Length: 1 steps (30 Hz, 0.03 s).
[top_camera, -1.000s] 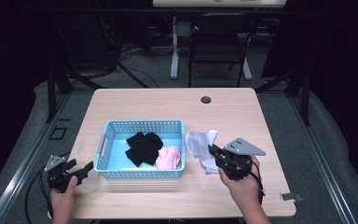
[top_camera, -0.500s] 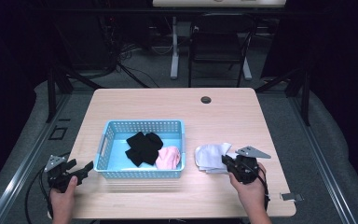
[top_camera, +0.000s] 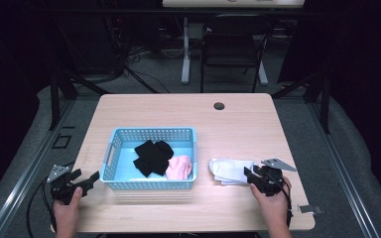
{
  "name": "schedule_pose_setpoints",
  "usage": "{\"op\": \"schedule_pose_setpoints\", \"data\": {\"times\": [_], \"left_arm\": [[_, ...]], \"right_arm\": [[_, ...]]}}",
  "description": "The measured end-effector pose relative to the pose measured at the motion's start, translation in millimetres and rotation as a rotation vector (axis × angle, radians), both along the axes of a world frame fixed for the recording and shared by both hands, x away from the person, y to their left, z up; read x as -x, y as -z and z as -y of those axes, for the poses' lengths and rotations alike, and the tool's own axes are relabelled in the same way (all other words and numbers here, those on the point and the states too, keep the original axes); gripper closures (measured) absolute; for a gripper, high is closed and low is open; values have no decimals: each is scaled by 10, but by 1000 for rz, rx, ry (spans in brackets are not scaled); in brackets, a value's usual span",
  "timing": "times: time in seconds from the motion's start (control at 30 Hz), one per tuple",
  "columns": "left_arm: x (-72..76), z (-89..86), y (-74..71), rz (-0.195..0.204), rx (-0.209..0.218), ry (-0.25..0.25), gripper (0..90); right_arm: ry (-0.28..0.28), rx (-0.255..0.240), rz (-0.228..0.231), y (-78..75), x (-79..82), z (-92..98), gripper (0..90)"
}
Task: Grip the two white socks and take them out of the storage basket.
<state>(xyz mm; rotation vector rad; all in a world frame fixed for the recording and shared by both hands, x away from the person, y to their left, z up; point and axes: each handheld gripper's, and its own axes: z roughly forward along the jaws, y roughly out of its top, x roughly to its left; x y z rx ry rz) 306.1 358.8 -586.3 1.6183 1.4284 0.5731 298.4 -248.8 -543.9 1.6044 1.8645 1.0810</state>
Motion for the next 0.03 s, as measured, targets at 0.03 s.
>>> {"op": "schedule_pose_setpoints", "data": {"times": [0.03], "left_arm": [[-1,3,1,2,0,-1,183]], "right_arm": [[10,0,7,11,3,10,541]]}}
